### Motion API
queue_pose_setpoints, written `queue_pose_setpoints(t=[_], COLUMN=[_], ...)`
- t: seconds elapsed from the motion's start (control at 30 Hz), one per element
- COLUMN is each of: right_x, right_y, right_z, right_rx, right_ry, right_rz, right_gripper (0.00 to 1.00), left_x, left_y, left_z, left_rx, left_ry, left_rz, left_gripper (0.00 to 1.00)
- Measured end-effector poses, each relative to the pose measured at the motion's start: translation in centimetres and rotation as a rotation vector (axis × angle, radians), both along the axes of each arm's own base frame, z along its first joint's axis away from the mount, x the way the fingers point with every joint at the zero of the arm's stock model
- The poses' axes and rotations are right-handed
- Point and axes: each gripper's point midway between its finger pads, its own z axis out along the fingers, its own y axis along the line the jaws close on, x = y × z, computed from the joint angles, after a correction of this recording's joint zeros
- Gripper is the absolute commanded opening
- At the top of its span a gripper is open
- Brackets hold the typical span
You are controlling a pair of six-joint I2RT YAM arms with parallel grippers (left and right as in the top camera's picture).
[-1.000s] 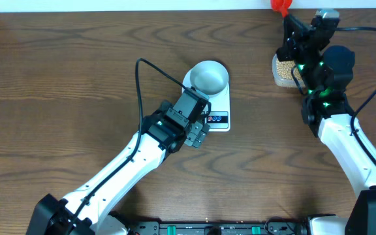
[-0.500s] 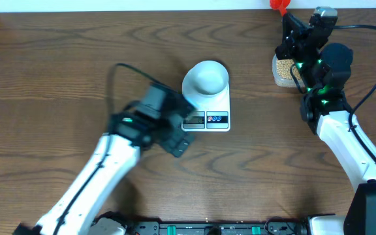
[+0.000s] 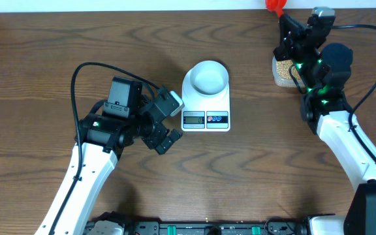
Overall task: Scoop item into bowl and weigh 50g on scale
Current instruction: 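Lift the left gripper off the scale and retract it left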
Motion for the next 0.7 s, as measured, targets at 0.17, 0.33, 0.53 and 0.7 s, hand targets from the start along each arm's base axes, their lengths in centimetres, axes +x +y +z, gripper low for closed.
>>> queue_pose_setpoints(t=[0.17, 0.33, 0.53, 0.7], right_x=[-0.25, -0.33, -0.36, -0.39], right_y=[0.63, 0.83, 0.91, 0.96], right_z=[0.0, 0.02, 0.02, 0.05], right_rx=[0.0, -0.001, -0.016, -0.026], right_ry=[0.0, -0.001, -0.007, -0.012], right_rz=[0.039, 0.052, 0.057, 0.06], right_gripper=[0.01, 0.01, 0.01, 0.01], left_x=[0.31, 0.37, 0.15, 0.25], left_y=[0.19, 0.25, 0.33, 0.82], left_z=[0.02, 0.0, -0.12, -0.06], left_rx=[0.013, 0.021, 0.024, 0.007], left_ry=[-0.016, -0.022, -0.013, -0.002], left_rz=[0.003, -0.003, -0.003, 0.013], left_gripper=[0.97, 0.97, 0.97, 0.97])
